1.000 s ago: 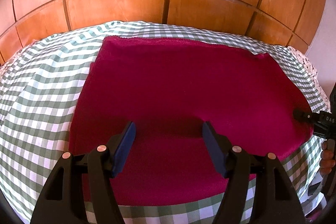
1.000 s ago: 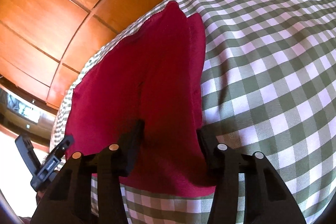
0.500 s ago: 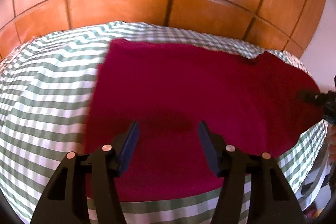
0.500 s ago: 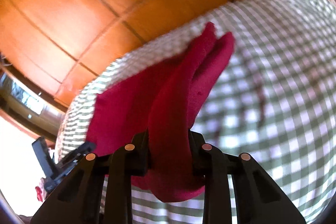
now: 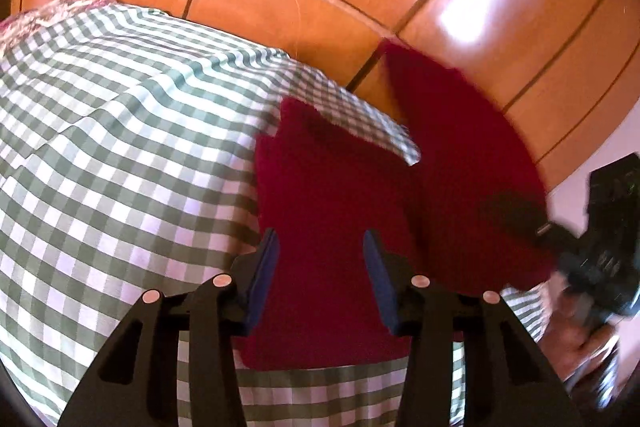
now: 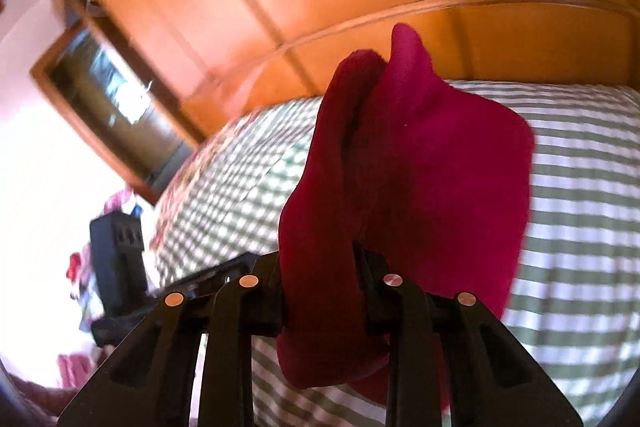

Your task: Fold small clothes

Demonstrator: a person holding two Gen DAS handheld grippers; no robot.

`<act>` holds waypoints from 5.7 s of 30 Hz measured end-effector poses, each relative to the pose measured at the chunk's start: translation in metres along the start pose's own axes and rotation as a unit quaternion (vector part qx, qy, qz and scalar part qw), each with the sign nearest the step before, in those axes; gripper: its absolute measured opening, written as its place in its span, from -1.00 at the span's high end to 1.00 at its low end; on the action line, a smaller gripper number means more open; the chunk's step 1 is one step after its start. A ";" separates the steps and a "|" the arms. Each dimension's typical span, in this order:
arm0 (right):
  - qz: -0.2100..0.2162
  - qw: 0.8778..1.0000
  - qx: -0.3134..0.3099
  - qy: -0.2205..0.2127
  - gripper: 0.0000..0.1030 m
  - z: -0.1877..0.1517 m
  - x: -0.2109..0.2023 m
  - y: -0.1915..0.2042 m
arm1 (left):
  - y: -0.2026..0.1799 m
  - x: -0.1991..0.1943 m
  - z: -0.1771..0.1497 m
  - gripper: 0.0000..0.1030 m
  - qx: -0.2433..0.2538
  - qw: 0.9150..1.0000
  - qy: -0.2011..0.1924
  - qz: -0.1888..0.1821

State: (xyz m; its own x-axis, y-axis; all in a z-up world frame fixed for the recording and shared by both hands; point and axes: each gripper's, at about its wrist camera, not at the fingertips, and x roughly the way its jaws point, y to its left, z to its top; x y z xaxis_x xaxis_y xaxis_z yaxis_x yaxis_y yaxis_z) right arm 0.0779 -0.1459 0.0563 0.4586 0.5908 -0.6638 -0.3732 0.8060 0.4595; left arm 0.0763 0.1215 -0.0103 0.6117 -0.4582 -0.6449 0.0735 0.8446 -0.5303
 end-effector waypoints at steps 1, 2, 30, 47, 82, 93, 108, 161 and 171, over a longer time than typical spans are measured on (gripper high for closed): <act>-0.003 1.000 -0.009 0.011 0.53 -0.002 0.013 0.007 | 0.003 -0.002 0.004 0.16 -0.007 1.000 -0.002 -0.006; -0.011 0.999 -0.019 0.029 0.53 -0.005 0.030 0.015 | 0.007 -0.004 0.006 0.16 -0.015 1.000 -0.003 -0.012; -0.066 0.997 0.018 0.030 -0.20 -0.117 -0.058 -0.063 | -0.009 0.040 0.041 -0.26 -0.040 0.992 0.104 -0.062; -0.118 0.983 -0.124 0.061 0.45 -0.120 0.007 -0.024 | 0.012 0.045 -0.014 0.47 0.065 0.991 0.070 0.090; -0.117 0.989 -0.085 0.012 -0.10 -0.035 -0.012 -0.023 | -0.032 -0.004 -0.017 -0.17 0.115 0.983 -0.029 0.142; -0.143 0.984 -0.101 0.014 -0.13 0.030 0.039 -0.029 | -0.022 0.008 -0.009 -0.17 0.114 0.981 -0.018 0.156; -0.175 0.980 -0.068 0.059 -0.49 0.047 0.093 -0.062 | 0.011 0.032 -0.020 -0.28 0.077 0.989 0.014 0.128; -0.255 0.927 0.241 -0.131 -0.36 -0.101 -0.197 -0.262 | -0.287 0.230 -0.056 0.40 0.249 0.947 0.178 -0.098; -0.365 0.920 0.103 -0.099 -0.15 -0.086 -0.181 -0.204 | -0.288 0.215 -0.070 0.10 0.305 0.946 0.111 -0.018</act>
State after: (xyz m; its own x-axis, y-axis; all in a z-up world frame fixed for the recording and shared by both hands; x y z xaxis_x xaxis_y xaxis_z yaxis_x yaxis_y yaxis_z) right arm 0.0018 -0.4204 0.0326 0.6729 -0.1311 -0.7281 0.2429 0.9688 0.0500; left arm 0.1315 -0.2400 -0.0344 0.4256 -0.4792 -0.7676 0.5735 0.7990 -0.1808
